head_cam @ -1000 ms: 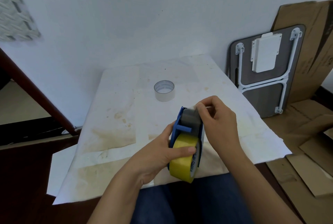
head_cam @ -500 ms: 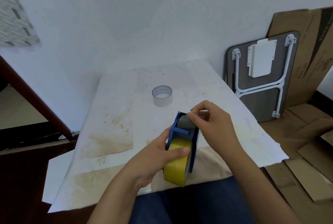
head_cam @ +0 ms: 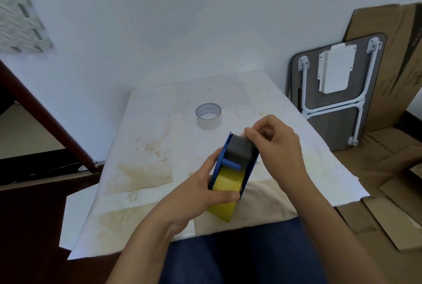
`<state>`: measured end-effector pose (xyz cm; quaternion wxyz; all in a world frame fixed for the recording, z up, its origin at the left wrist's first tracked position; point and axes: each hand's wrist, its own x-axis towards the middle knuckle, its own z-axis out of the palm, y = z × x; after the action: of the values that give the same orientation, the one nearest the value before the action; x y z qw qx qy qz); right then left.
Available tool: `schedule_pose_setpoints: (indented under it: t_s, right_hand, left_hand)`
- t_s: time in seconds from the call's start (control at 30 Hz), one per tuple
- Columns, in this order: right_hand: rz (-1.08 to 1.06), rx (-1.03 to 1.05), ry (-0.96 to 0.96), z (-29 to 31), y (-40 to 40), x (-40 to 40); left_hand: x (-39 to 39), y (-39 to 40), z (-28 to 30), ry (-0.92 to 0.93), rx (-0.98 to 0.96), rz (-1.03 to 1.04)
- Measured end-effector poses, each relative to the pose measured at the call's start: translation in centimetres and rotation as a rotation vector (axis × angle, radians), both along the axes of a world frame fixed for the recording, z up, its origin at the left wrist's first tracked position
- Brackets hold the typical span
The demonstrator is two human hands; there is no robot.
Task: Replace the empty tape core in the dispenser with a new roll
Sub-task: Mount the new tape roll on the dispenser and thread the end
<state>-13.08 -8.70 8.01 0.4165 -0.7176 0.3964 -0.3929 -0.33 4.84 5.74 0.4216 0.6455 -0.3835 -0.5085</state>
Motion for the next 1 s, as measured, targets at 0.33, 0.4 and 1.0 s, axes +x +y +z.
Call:
schedule_pose_setpoints:
  t_s: [0.33,0.4,1.0]
  right_hand:
    - [-0.022,0.132,-0.076,0.0,-0.6,0.2]
    - [-0.013,0.166,-0.101,-0.1,-0.6,0.2]
    - [0.066,0.355,-0.223,0.7,-0.2,0.3]
  left_hand:
    - [-0.5,-0.3,0.1,0.008,-0.016,0.016]
    - [-0.5,-0.5,-0.1,0.002,-0.023,0.044]
    - [-0.9,-1.2,0.3,-0.315,-0.051,0.177]
